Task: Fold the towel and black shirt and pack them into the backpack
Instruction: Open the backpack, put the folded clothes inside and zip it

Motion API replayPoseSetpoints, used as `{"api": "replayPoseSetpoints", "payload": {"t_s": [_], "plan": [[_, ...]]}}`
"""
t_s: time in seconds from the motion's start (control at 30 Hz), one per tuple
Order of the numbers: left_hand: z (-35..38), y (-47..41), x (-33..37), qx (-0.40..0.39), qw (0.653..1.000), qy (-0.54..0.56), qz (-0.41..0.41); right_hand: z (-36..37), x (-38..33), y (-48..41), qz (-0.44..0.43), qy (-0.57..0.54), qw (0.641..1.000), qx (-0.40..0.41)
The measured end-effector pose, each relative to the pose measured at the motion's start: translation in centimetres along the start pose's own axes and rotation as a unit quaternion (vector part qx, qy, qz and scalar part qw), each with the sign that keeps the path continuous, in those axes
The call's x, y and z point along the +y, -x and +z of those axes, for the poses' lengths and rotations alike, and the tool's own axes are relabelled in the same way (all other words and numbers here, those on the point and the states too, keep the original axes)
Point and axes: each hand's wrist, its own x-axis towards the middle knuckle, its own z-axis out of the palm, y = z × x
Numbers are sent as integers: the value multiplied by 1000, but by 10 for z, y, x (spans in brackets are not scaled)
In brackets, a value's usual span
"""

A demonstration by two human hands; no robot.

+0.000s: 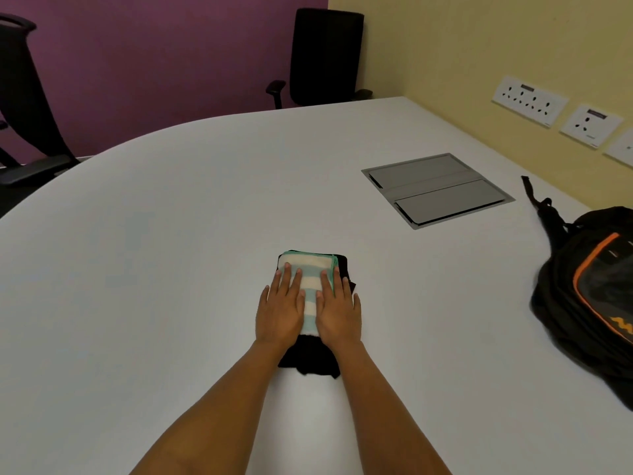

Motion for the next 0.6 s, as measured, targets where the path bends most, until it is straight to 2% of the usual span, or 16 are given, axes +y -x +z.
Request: {"api": "replayPoseSetpoints", "payload": {"t_s": [0.1,0.17,0.3,0.4,0.6], "plan": [[-7,1,4,-31,998,-43,-33,-4,-1,-2,-4,-17,998,-57],[-16,-1,21,-21,995,-69,-61,-15,0,-5,-22,-17,998,-60],[-32,-9,78,40,997,-21,-59,-52,8,-10,-63,-65,995,29],[-37,-24,125,72,996,42,-36,-91,33,-13,-32,-117,987,101],[-28,-52,246,71,988,127,56,-179,138,-16,63,-72,977,190]]}}
